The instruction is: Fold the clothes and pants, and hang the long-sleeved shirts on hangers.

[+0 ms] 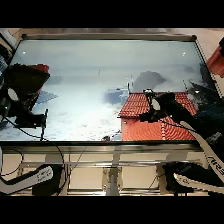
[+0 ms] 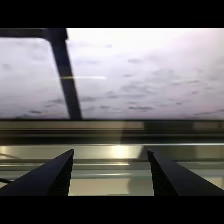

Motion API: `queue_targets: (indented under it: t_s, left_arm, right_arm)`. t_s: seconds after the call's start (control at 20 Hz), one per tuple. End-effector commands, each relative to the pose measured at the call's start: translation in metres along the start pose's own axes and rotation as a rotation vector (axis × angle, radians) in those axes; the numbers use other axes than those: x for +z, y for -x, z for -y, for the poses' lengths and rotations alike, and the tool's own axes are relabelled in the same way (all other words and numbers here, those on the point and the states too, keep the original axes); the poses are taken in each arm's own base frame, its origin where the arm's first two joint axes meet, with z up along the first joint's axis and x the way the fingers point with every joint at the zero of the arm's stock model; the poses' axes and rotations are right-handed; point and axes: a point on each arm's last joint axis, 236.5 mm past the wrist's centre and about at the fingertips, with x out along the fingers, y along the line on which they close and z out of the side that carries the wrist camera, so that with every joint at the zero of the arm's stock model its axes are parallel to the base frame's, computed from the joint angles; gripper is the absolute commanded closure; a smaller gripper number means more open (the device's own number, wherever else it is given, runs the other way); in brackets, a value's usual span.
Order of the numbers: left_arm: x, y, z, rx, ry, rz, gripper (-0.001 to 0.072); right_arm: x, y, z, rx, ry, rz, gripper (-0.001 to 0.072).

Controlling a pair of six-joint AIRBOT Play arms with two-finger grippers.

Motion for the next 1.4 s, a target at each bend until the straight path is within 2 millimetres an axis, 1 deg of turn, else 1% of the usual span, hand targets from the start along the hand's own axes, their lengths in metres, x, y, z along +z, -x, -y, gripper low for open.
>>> queue_targets:
  t_s: [0.0, 0.05, 0.1, 0.15, 0.3, 0.4, 0.5, 0.55, 0.6, 0.75, 0.85, 1.0, 1.15, 1.3, 1.35]
  left_arm:
    - [0.006, 0.016, -0.086, 0.374, -0.081, 0.010, 0.0202]
    - [0.004, 0.029, -0.112, 0.497, -0.110, -0.009, 0.0196]
    - [0.008, 0.041, -0.132, 0.596, -0.102, 0.006, 0.0193]
    - [0.017, 0.048, -0.142, 0.645, -0.096, 0.048, 0.0181]
    - [0.055, 0.062, -0.150, 0.713, -0.149, 0.202, 0.0179]
    - [0.081, 0.076, -0.155, 0.762, -0.156, 0.323, 0.0179]
    - [0.097, 0.088, -0.163, 0.818, -0.198, 0.387, 0.0181]
    - [0.100, 0.088, -0.170, 0.848, -0.223, 0.380, 0.0181]
    - [0.100, 0.082, -0.179, 0.865, -0.239, 0.353, 0.0181]
    - [0.093, 0.050, -0.197, 0.831, -0.213, 0.282, 0.0180]
    - [0.094, 0.038, -0.203, 0.812, -0.180, 0.288, 0.0181]
    - [0.104, 0.035, -0.201, 0.805, -0.196, 0.324, 0.0181]
    - [0.119, 0.039, -0.196, 0.806, -0.222, 0.382, 0.0181]
    - [0.129, 0.043, -0.193, 0.806, -0.241, 0.429, 0.0182]
    - [0.132, 0.044, -0.192, 0.806, -0.246, 0.442, 0.0202]
  right_arm:
    - [0.000, 0.000, -0.008, 0.035, -0.016, 0.000, 0.0690]
    - [0.001, 0.000, -0.011, 0.046, -0.019, 0.002, 0.0690]
    - [0.003, 0.000, -0.013, 0.057, -0.023, 0.014, 0.0690]
    - [0.006, 0.001, -0.017, 0.074, -0.028, 0.026, 0.0690]
    - [0.011, 0.002, -0.030, 0.127, -0.048, 0.046, 0.0690]
    - [0.011, 0.003, -0.036, 0.152, -0.059, 0.041, 0.0690]
    - [0.010, 0.003, -0.038, 0.163, -0.064, 0.039, 0.0690]
    - [0.010, 0.003, -0.039, 0.166, -0.065, 0.038, 0.0690]
    - [0.010, 0.003, -0.040, 0.172, -0.068, 0.036, 0.0690]
    - [0.008, 0.005, -0.048, 0.206, -0.083, 0.026, 0.0690]
    - [0.007, 0.006, -0.054, 0.230, -0.094, 0.019, 0.0690]
    - [0.007, 0.007, -0.059, 0.254, -0.105, 0.019, 0.0690]
    - [0.011, 0.009, -0.066, 0.284, -0.120, 0.028, 0.0690]
    - [0.009, 0.012, -0.073, 0.316, -0.135, 0.019, 0.0690]
    - [0.009, 0.012, -0.074, 0.321, -0.137, 0.018, 0.0690]
